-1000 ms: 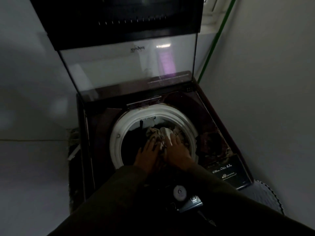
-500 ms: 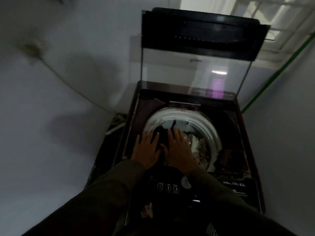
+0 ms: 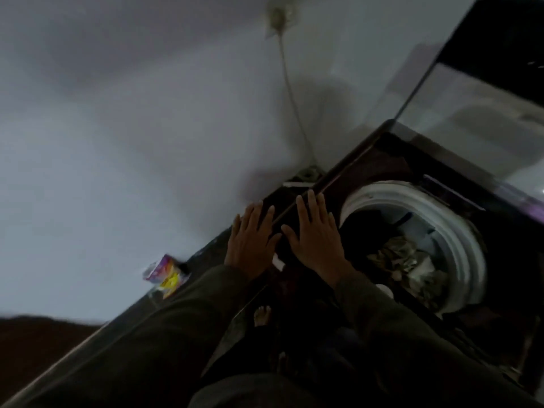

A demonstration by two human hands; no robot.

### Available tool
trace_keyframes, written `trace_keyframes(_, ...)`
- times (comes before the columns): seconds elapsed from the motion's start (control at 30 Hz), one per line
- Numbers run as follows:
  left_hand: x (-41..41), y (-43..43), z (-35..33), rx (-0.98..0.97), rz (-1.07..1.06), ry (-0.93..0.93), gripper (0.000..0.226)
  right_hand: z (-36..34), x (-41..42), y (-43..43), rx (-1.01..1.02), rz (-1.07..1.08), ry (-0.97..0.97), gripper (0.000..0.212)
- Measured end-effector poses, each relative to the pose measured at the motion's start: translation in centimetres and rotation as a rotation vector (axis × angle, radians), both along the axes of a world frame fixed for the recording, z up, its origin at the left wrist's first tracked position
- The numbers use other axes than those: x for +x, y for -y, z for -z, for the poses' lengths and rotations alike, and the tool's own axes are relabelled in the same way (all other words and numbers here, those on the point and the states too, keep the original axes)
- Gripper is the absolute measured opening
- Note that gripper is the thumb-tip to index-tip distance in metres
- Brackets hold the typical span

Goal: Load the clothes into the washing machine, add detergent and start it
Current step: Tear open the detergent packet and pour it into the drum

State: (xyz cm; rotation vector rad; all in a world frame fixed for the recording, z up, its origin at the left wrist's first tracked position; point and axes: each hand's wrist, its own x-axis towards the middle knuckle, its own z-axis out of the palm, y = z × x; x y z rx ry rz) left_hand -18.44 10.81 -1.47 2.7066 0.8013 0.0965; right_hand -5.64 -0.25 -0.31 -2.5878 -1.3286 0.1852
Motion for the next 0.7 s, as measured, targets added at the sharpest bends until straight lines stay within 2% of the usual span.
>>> trace_keyframes(0.2, -8.8, -1.1, 3.4, -0.028, -0.205, -0.078, 0.069, 2.5, -6.0, -3.4, -0.083, -0.247, 0.098, 0.077)
trace_keyframes(0.37, -14.6, -2.9, 8.0, -0.023, -0.345, -0.073, 0.065, 6.4, -10.3, -6.6, -0.095, -0.415, 0.154, 0.077)
trace_keyframes(0.7, -25.4, -12.0, 25.9, -0.066, -0.514, -0.175, 0.062, 23.5, -19.0, -15.5, -0.183, -0.570, 0.113, 0.082)
